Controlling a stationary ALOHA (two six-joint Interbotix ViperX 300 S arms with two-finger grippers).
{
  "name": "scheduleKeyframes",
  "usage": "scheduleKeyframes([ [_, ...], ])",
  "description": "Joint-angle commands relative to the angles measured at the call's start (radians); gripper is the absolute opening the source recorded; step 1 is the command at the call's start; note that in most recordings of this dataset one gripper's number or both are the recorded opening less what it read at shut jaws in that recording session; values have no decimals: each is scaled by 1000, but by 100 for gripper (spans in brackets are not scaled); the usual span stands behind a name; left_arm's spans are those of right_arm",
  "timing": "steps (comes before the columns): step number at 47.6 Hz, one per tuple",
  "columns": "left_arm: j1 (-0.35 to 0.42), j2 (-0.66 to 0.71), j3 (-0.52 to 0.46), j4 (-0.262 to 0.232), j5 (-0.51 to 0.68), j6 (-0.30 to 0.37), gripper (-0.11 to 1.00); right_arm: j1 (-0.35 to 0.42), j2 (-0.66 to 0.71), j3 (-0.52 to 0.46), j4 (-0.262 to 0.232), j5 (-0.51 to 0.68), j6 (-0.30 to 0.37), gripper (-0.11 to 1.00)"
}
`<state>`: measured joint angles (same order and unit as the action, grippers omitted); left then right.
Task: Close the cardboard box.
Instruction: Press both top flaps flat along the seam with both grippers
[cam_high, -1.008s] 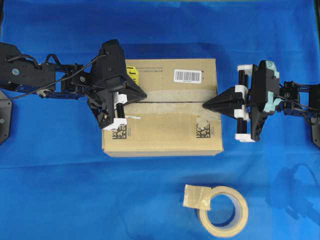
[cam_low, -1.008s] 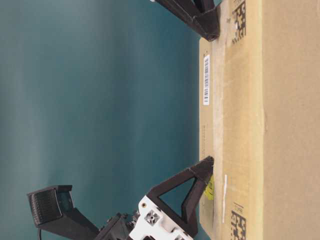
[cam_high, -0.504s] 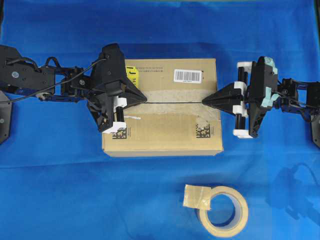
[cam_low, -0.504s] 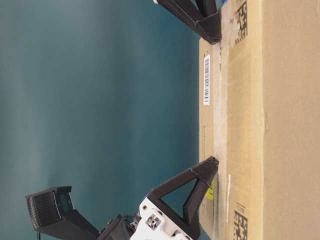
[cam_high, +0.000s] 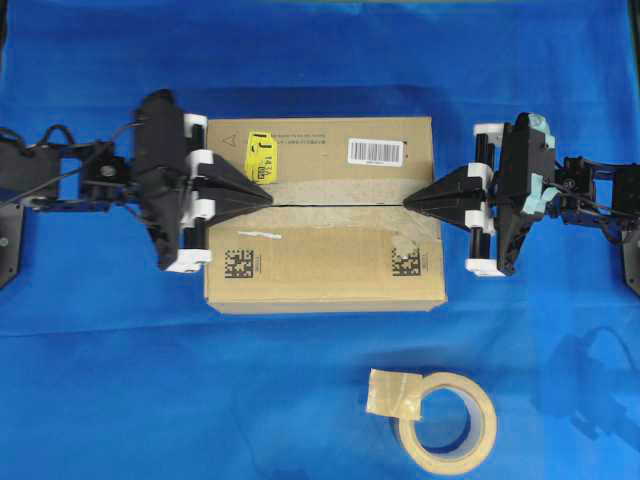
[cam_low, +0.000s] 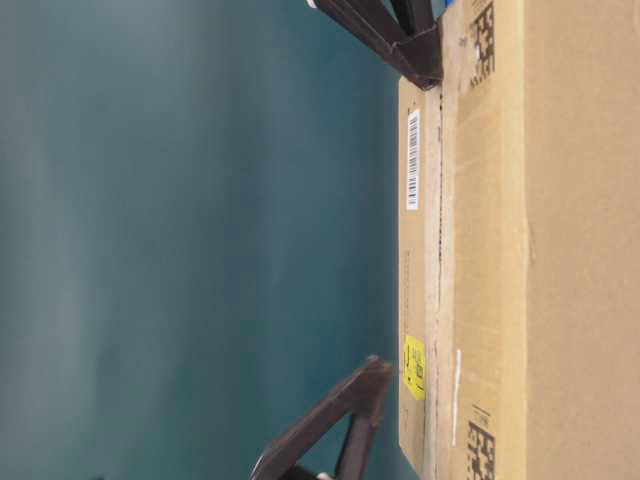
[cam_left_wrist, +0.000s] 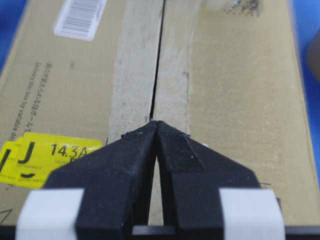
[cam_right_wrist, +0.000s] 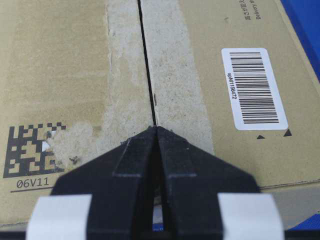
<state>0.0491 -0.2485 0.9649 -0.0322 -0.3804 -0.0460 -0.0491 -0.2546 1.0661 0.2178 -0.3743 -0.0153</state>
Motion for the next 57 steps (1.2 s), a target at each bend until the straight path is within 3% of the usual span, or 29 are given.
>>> scheduleKeyframes([
  [1, -2, -31, 40, -2, -103, 17, 0, -6, -3, -8, 3, -8, 2, 0],
  [8, -2, -21, 126, -2, -252, 48, 0, -6, -3, -8, 3, -8, 2, 0],
  [18, 2, 17, 190, -2, -368, 52, 0, -6, -3, -9, 3, -8, 2, 0],
  [57, 6, 83, 201, -2, -382, 49, 0, -6, -3, -6, 3, -8, 3, 0],
])
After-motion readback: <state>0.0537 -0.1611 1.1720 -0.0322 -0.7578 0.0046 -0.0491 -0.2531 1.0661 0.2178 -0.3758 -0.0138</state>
